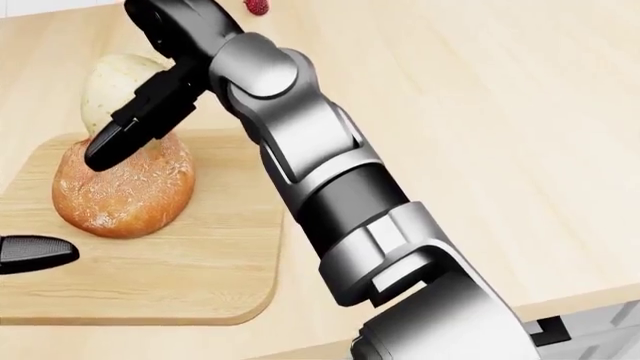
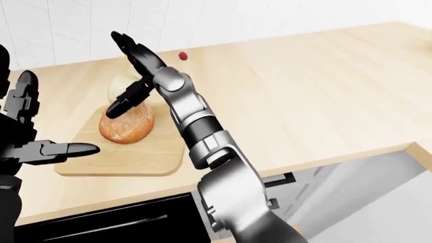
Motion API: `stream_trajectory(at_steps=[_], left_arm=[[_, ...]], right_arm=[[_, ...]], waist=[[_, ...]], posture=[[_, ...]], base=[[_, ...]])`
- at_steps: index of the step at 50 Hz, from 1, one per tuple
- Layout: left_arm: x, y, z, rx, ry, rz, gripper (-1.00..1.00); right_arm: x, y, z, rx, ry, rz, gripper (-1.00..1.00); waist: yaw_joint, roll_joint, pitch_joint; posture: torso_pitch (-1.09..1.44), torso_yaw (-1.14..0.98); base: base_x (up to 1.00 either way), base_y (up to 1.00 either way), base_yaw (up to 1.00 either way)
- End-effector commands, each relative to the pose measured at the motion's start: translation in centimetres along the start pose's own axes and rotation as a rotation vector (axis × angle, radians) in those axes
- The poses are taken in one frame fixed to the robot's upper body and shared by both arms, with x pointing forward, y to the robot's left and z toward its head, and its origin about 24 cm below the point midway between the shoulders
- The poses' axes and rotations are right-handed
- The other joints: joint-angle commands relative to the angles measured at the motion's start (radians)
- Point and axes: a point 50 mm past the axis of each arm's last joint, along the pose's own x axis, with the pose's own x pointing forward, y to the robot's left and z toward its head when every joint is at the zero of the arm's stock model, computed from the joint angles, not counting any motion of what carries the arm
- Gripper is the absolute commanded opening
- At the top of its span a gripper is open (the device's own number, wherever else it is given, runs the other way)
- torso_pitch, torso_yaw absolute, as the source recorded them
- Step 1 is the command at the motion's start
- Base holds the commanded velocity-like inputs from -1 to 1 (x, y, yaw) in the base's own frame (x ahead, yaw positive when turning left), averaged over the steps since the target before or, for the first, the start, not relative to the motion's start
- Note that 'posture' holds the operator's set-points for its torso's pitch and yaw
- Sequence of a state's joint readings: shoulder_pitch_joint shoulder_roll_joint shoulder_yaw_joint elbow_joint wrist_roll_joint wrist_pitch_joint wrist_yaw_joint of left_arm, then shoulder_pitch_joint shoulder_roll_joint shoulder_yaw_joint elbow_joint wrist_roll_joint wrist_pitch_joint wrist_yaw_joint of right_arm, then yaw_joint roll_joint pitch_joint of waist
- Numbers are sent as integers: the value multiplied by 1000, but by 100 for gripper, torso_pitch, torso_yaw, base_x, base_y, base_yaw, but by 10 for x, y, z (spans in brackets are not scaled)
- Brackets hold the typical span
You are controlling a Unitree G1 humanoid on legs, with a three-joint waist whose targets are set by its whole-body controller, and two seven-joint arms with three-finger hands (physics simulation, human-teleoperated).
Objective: Pick up the wedge of cheese and place it on the slice of bread to prepare a simple cheese on bread dish.
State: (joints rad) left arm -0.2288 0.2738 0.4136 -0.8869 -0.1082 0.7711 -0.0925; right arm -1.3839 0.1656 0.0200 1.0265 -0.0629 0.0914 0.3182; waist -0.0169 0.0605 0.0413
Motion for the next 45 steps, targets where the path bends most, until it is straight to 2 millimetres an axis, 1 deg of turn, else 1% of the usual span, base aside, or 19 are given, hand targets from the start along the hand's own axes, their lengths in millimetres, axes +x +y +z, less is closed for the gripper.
stream_trajectory(at_steps=[1, 8, 15, 24, 25, 26, 27, 29, 32, 35, 37, 38, 45], left_arm=[[0, 1, 12, 17, -71, 11, 100], [1, 1, 12, 18, -71, 9, 100], [2, 1, 14, 20, -73, 7, 100], [2, 1, 11, 22, -69, 10, 100], [2, 1, 11, 22, -68, 11, 100], [2, 1, 11, 22, -69, 10, 100], [2, 1, 11, 21, -69, 10, 100], [2, 1, 11, 22, -68, 11, 100], [1, 2, 11, 23, -66, 11, 100], [1, 2, 10, 25, -63, 12, 100], [1, 2, 10, 24, -63, 9, 100], [1, 2, 10, 25, -62, 10, 100], [1, 3, 13, 27, -66, 13, 100]], right_arm=[[1, -3, 28, -39, -103, -9, 100], [1, -7, 32, -32, -120, -38, 100], [0, -14, 41, -51, -159, -79, 100], [-3, -30, 49, -84, -188, -176, 100], [-29, -55, 77, -96, -193, -186, 100], [-45, -54, 85, -96, -196, -192, 100], [-55, -54, 88, -100, -197, -199, 100], [-66, -55, 87, -110, -195, -218, 100], [-80, -58, 89, -120, -196, -243, 100], [-95, -64, 93, -130, -201, -282, 100], [-109, -66, 97, -139, -205, -301, 100], [-112, -66, 98, -143, -205, -306, 100], [-146, -74, 88, -158, -179, -376, 100]], waist=[[0, 8, -25], [0, 8, -24], [0, 8, -23], [0, 6, -23], [0, 6, -23], [2, -1, -21], [11, -10, -20], [21, -20, -15], [19, -22, -7], [16, -23, -14], [16, -25, -16], [17, -26, -16], [20, -30, -11]], posture=[[0, 0], [0, 0], [0, 0], [0, 0], [0, 0], [0, 0], [0, 0], [0, 0], [0, 0], [0, 0], [0, 0], [0, 0], [0, 0]], base=[[0, 0, 0], [0, 0, 0], [0, 0, 0], [0, 0, 0], [0, 0, 0], [0, 0, 0], [0, 0, 0], [0, 0, 0], [0, 0, 0], [0, 0, 0], [0, 0, 0], [0, 0, 0], [0, 0, 0]])
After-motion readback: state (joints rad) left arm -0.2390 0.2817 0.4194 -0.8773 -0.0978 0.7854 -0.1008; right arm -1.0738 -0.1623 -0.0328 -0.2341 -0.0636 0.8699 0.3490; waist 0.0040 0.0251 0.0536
